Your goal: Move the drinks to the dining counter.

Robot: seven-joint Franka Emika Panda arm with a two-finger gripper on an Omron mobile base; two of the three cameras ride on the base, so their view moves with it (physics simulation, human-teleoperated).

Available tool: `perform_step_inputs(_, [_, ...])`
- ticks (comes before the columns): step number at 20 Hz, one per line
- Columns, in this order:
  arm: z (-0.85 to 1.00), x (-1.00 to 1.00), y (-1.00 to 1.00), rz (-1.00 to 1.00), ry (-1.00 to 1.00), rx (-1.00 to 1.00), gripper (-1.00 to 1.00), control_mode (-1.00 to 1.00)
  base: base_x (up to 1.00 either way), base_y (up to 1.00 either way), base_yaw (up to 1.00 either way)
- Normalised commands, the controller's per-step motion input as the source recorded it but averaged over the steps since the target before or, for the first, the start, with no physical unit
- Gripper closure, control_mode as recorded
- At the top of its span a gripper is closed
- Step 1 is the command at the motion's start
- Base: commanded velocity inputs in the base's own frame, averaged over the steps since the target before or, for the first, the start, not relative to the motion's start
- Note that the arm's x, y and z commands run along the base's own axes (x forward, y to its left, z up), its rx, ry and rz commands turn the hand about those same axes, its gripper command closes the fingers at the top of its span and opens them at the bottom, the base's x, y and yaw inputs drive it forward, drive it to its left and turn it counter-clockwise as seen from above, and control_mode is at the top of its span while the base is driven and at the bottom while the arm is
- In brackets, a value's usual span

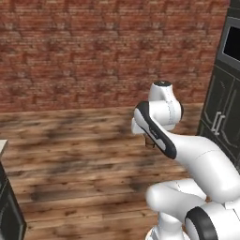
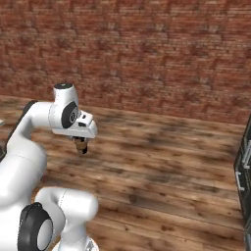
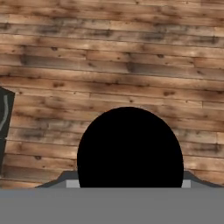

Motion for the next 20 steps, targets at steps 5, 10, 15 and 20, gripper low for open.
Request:
perform_step_inputs(5, [0.0,0.0,0.0,0.0,0.0,0.0,1.0,1.0,1.0,0.0,0.0])
perform_step_inputs(10, [0.0,0.0,0.0,0.0,0.0,0.0,1.0,1.0,1.0,0.03,0.0])
perform_step_inputs(15, [0.0,0.0,0.0,0.0,0.0,0.0,1.0,1.0,1.0,0.1,0.16])
perform_step_inputs(20, [0.0,0.0,0.0,0.0,0.0,0.0,1.0,1.0,1.0,0.0,0.48])
